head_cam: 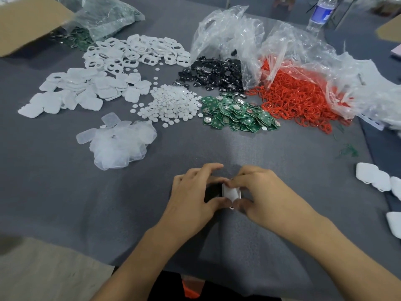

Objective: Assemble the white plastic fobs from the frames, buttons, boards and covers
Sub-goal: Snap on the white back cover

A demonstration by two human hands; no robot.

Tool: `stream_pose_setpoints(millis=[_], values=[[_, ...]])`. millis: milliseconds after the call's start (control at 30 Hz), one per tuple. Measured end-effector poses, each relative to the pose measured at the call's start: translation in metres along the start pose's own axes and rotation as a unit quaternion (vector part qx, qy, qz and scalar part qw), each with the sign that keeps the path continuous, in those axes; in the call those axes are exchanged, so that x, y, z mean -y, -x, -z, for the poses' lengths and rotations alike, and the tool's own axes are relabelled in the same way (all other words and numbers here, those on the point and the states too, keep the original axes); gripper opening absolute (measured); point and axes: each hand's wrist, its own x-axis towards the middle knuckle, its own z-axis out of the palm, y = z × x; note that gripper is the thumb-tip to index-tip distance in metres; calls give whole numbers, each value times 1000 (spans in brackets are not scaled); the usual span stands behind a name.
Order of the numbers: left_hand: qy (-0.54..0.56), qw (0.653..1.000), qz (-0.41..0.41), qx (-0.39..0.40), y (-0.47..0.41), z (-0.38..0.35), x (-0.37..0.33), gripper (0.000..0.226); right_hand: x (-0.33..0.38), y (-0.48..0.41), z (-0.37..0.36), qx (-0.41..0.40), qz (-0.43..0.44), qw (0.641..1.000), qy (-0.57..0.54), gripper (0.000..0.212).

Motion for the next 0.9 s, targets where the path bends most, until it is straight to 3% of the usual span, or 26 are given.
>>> stream_pose_setpoints(millis=[133, 333, 500, 633, 700, 767, 833, 900], values=[[-10, 1000, 29, 5, -10, 2, -8, 50, 5, 2, -4, -11, -5, 1000, -6, 27], [-6, 992, 91, 90, -39, 13, -35, 37, 4, 1, -7, -18, -20, 1000, -16, 22], [-106, 981, 101, 126, -61, 16, -56, 21, 5, 0, -13, -44, -35, 996, -65, 25], [-46, 984, 97, 144, -54, 25, -44, 33, -2, 6, -16, -87, -80, 985, -124, 29], [53, 987, 94, 116, -37, 22, -36, 43, -1, 14, -20, -118, -135, 946, -270, 30], [193, 972, 109, 81, -20, 14, -29, 46, 2, 21, -26, -145, -158, 884, -415, 35], [322, 938, 119, 43, -5, 5, -24, 40, 4, 25, -31, -176, -149, 840, -491, 39], [382, 916, 119, 10, 6, 0, -22, 26, 9, 28, -33, -194, -141, 797, -555, 44]])
